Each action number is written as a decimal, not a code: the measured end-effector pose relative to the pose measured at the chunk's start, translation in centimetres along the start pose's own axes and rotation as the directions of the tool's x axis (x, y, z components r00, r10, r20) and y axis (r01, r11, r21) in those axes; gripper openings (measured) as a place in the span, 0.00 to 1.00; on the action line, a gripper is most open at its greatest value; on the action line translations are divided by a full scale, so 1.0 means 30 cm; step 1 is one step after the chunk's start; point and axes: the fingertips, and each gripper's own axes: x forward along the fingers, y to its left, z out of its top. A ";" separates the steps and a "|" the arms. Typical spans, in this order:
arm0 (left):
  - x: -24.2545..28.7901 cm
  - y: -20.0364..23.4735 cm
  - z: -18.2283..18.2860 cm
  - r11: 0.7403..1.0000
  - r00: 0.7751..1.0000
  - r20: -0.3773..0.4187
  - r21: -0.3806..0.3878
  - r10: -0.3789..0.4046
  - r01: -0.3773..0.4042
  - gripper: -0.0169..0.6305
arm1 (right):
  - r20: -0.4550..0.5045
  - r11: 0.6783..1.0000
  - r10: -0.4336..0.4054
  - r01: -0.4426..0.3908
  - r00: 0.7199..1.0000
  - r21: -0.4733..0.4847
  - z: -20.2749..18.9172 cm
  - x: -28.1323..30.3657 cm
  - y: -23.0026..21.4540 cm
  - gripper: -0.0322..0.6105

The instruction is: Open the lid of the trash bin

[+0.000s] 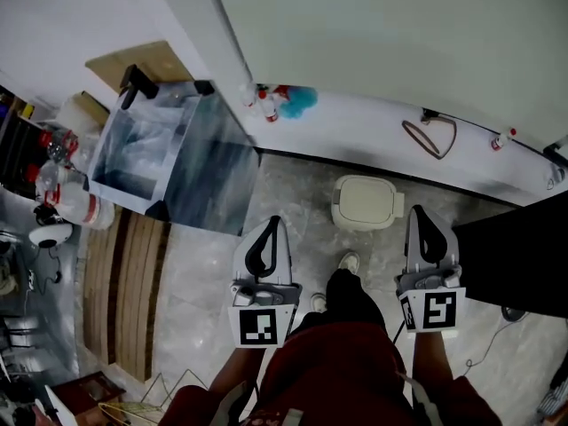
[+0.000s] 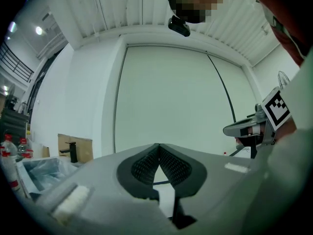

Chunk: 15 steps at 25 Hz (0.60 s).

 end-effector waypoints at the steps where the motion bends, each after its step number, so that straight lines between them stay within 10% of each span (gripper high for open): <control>1: 0.030 -0.015 -0.003 1.000 1.000 -0.003 0.003 -0.012 0.012 0.03 | 0.000 1.000 -0.012 0.012 1.000 0.003 -0.007 0.008 -0.027 0.05; 15: 0.475 -0.298 -0.032 0.988 0.988 -0.038 0.015 -0.151 0.152 0.03 | -0.032 0.979 -0.183 0.185 0.983 0.088 -0.149 0.077 -0.478 0.05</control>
